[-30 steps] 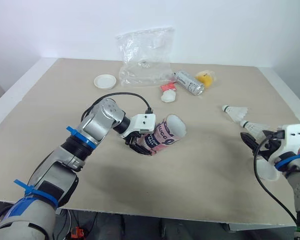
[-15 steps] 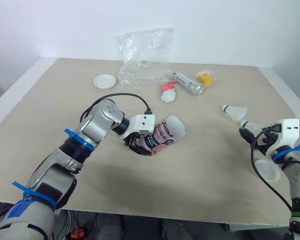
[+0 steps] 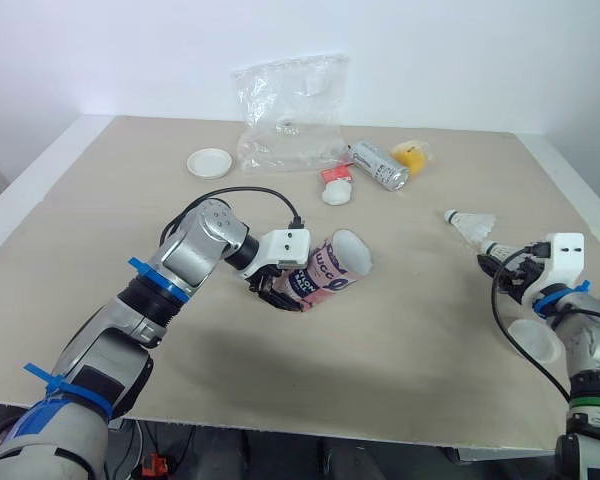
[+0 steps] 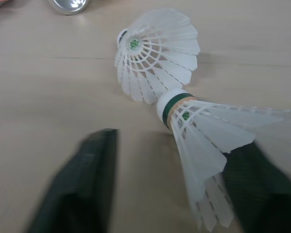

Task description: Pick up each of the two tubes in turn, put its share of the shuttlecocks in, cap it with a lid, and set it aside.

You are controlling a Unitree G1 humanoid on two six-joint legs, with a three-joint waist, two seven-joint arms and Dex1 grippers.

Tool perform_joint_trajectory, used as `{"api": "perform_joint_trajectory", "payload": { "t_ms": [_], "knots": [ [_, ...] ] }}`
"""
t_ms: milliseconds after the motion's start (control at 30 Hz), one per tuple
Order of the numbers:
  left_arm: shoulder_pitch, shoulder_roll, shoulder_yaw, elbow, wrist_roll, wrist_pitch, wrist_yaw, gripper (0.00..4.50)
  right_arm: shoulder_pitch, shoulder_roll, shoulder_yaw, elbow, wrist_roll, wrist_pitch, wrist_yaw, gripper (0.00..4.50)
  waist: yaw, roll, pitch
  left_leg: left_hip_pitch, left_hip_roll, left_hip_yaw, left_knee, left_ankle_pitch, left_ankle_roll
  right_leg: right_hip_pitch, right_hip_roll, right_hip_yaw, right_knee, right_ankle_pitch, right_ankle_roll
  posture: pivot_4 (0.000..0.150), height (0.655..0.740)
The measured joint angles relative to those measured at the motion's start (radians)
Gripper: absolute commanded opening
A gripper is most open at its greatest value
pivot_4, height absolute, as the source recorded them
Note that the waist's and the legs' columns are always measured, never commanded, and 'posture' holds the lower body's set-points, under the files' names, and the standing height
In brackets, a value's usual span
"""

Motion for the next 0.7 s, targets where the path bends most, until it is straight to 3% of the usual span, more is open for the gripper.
{"api": "perform_joint_trajectory", "payload": {
  "t_ms": [133,467,533,700],
  "knots": [
    [0.000,0.000,0.000,0.001,0.000,-0.001,0.002,3.23,-0.014,0.000,0.002,0.053,-0.012,-0.029,0.008,0.07,0.000,0.000,0.000,0.000,0.000,0.000,0.000,0.000,0.000,0.000,0.000,0.000,0.000,0.000,0.000,0.150,0.7400],
    [-0.001,-0.002,0.001,0.013,-0.001,-0.020,0.003,3.23,0.017,-0.011,0.002,0.027,-0.019,-0.068,0.032,0.02,0.001,0.000,0.000,0.000,0.000,0.000,0.000,0.000,0.000,0.000,0.000,0.000,0.000,0.000,0.000,0.150,0.7400],
    [-0.001,-0.002,0.003,0.017,-0.001,-0.022,0.001,3.23,0.059,-0.024,0.001,-0.052,-0.019,-0.065,0.037,0.02,0.000,0.000,0.000,0.000,0.000,0.000,0.000,0.000,0.000,0.000,0.000,0.000,0.000,0.000,0.001,0.150,0.7400],
    [-0.013,-0.013,0.005,0.056,-0.004,-0.046,-0.004,3.23,0.209,-0.118,-0.006,-0.457,0.001,-0.020,0.090,0.02,0.003,0.005,0.001,0.000,-0.001,0.000,0.000,0.000,0.000,0.000,0.000,0.000,0.000,-0.002,-0.003,0.150,0.7400]
  ]
}}
